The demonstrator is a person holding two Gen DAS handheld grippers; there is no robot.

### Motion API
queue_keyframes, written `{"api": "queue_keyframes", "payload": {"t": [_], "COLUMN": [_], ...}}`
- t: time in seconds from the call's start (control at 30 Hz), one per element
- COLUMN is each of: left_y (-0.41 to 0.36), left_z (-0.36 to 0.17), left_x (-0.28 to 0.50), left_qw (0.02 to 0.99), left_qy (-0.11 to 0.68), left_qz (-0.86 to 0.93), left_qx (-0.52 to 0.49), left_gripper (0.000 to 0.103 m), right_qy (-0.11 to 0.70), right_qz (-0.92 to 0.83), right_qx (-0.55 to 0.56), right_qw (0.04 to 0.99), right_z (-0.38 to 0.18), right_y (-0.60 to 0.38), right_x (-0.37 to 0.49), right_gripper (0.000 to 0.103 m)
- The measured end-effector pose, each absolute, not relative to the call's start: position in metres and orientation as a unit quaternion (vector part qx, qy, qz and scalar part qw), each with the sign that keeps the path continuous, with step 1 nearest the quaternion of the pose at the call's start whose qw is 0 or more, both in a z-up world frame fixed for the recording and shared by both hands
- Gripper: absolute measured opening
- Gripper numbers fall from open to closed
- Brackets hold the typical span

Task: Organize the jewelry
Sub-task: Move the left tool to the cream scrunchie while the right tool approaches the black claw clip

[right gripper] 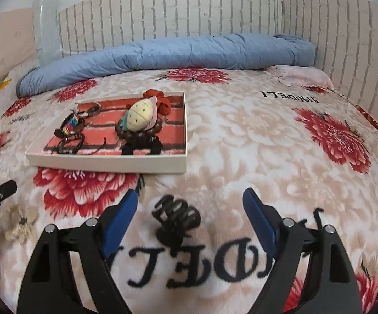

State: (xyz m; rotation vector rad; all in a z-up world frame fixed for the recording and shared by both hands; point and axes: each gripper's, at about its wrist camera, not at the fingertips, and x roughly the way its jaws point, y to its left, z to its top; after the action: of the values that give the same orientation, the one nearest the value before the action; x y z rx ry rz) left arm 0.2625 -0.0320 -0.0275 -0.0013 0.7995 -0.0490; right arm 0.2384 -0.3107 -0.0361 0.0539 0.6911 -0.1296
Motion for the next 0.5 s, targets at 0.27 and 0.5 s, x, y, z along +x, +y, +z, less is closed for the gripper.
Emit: {"api": "queue_keyframes", "payload": {"t": [0.27, 0.5], "left_y": [-0.045, -0.054], "left_z": [-0.044, -0.055], "left_x": [0.235, 0.24], "left_qw": [0.916, 0.909], "left_qy": [0.4, 0.413], "left_qz": [-0.033, -0.035], "left_qx": [0.019, 0.041], "left_gripper": [0.098, 0.098], "right_qy": [0.352, 0.366], "right_qz": [-0.061, -0.067], "right_qx": [0.018, 0.023], "right_qw": [0.934, 0.928], "right_z": [-0.052, -0.061], "right_y": [-0.304, -0.306], "right_x": [0.237, 0.242], "right_gripper": [0.081, 0.081]}}
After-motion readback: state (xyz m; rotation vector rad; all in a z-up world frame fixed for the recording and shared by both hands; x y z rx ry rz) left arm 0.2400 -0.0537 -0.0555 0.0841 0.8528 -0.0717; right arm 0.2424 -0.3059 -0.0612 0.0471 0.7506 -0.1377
